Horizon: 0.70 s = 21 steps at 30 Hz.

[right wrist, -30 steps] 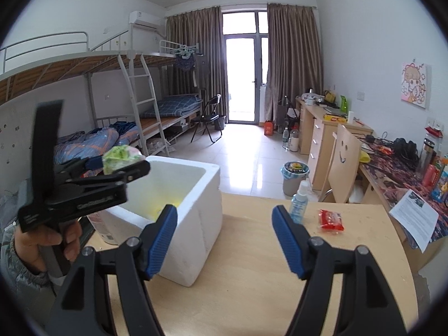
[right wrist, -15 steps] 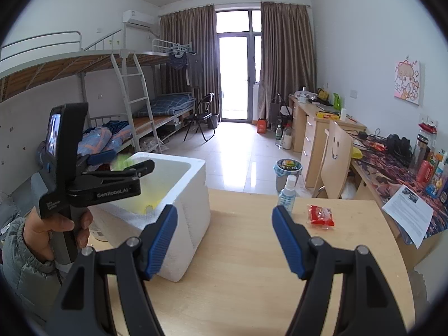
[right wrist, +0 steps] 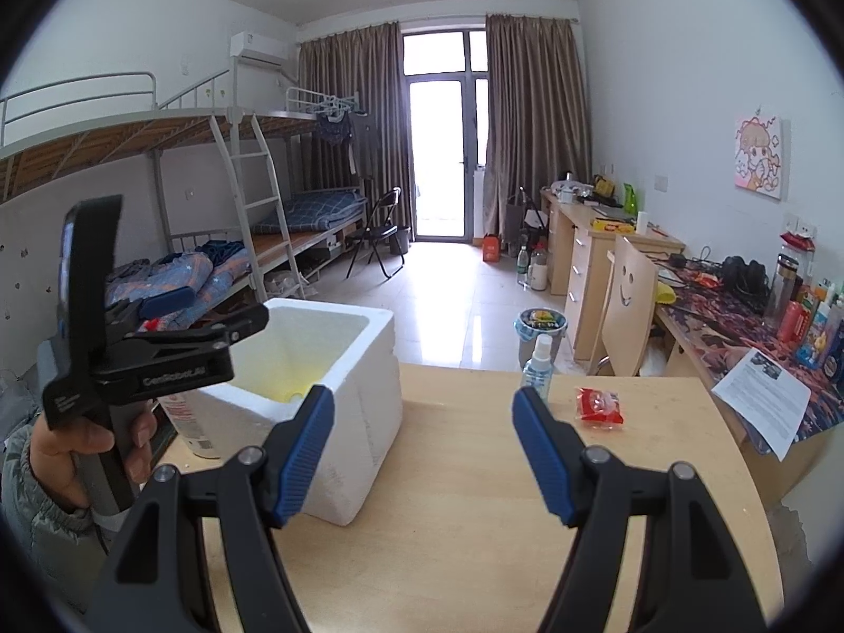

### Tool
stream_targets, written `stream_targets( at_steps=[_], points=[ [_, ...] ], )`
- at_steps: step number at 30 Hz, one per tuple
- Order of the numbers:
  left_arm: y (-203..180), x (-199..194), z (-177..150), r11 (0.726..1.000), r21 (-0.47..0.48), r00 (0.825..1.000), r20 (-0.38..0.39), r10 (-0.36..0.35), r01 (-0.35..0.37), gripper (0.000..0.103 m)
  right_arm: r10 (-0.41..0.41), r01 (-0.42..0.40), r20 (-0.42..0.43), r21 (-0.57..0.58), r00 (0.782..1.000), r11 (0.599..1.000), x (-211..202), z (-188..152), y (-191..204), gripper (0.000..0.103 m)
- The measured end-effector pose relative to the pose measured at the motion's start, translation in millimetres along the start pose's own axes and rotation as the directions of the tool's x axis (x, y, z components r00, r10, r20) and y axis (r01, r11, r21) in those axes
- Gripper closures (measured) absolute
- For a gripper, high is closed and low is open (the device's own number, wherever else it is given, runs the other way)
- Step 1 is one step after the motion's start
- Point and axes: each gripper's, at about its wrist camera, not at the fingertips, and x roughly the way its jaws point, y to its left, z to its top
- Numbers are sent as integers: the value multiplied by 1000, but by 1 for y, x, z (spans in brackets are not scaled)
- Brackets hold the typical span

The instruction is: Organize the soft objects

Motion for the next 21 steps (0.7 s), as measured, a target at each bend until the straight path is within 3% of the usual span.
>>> stream_targets(
  at_steps=[3, 6, 10, 21],
  points=[
    [-1, -19, -3, 1000, -2, 1000, 17, 8, -8, 1, 4, -4, 17, -5, 1000, 1000, -12, -2, 6, 18],
    [-2, -40, -8, 1000, -2, 999, 32, 16, -16, 1, 6, -5, 34, -10, 999, 1000, -25, -3, 13, 16],
    [-3, -68, -15, 1000, -7, 998, 54, 15, -15, 1, 17, -16, 55, -21, 998, 1000, -43, -9, 21, 2],
    [-9, -130, -28, 1000, 2, 994, 109, 26, -26, 1, 15, -14, 102, -12, 995, 1000, -82, -17, 36, 1]
  ],
)
